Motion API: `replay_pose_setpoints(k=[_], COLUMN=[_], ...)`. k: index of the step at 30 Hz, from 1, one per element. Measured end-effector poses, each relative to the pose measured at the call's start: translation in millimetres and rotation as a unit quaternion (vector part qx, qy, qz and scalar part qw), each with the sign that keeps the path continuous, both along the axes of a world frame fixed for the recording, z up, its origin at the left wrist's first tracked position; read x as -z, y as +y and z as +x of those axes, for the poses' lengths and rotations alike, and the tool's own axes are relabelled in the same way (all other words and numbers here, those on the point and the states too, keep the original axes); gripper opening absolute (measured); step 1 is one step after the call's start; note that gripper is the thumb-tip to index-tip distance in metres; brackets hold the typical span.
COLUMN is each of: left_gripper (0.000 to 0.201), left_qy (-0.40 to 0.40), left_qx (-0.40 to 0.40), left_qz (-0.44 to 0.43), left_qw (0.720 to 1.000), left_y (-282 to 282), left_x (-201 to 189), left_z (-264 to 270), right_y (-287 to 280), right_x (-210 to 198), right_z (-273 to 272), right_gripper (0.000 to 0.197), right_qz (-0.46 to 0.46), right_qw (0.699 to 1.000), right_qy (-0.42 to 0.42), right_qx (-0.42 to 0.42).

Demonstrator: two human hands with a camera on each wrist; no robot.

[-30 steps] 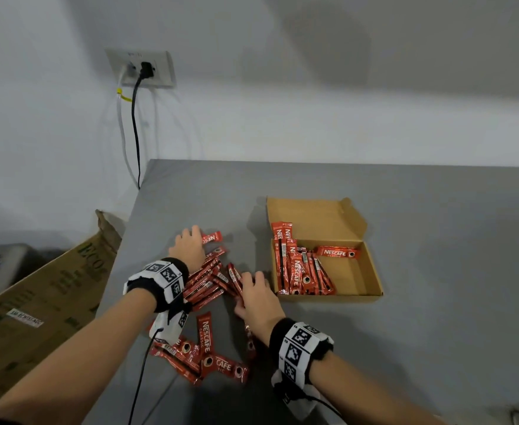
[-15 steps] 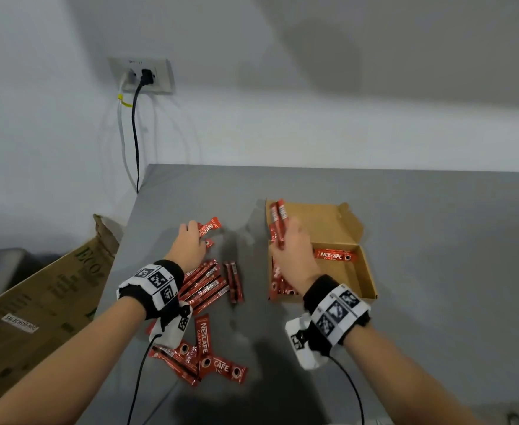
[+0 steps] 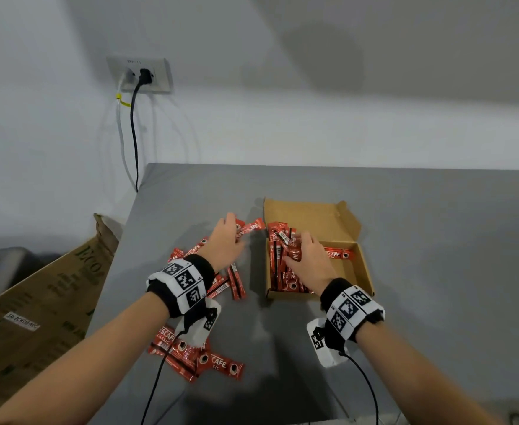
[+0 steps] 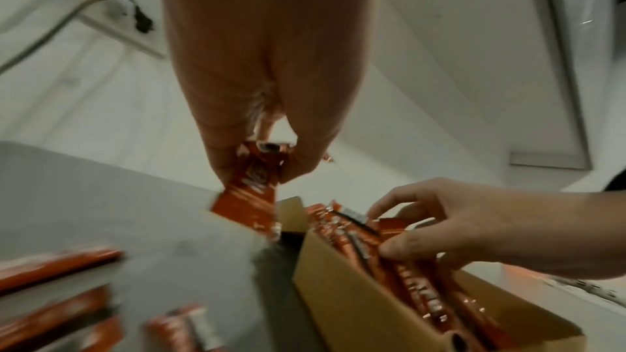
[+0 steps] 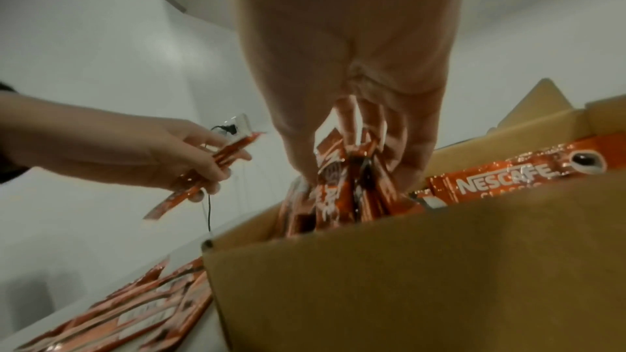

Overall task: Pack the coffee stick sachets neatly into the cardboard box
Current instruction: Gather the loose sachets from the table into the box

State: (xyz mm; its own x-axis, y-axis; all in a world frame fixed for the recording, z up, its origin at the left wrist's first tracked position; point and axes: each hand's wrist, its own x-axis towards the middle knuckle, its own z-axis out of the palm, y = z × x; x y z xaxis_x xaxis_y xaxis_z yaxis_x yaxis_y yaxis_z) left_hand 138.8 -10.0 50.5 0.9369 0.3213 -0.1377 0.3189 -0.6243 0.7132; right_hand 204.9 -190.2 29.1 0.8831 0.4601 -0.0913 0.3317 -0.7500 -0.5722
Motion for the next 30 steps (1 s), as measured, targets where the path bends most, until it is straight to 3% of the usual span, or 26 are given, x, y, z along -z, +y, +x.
replay_pose_setpoints(k=[3, 8, 15, 18, 21, 25, 30], left_gripper=[0.070, 0.059, 0.055, 0.044, 0.050, 0.031, 0.037], left_qy=[-0.003, 0.011, -0.031, -0.035, -0.012, 0.003, 0.056], left_qx=[0.045, 0.055, 0.072, 0.076, 0.093, 0.083, 0.092], left_qz=[-0.031, -0.031, 0.029, 0.052, 0.054, 0.078, 0.122], left_qw=[0.999, 0.998, 0.997, 0.995, 0.994, 0.993, 0.987], left_y=[-28, -70, -92, -87, -82, -71, -62], left_x=[-9, 3, 2, 0, -2, -7, -20], left_z=[8, 23, 21, 23, 22, 28, 30], right_y=[-5, -17, -34, -35, -36, -36, -36], right_x=[-4, -14, -1, 1, 3, 12, 17], right_z=[-3, -8, -4, -3, -1, 1, 3], right_gripper=[0.057, 0.069, 0.065, 0.049, 0.035, 0.038, 0.038], right_qz=[0.029, 0.088, 0.089, 0.101, 0.056, 0.039, 0.056], right_qw=[0.999, 0.995, 0.996, 0.994, 0.996, 0.997, 0.998], right_qy=[0.023, 0.048, 0.028, -0.006, -0.040, -0.029, -0.031], right_qx=[-0.023, -0.012, -0.015, -0.037, -0.064, -0.062, -0.019])
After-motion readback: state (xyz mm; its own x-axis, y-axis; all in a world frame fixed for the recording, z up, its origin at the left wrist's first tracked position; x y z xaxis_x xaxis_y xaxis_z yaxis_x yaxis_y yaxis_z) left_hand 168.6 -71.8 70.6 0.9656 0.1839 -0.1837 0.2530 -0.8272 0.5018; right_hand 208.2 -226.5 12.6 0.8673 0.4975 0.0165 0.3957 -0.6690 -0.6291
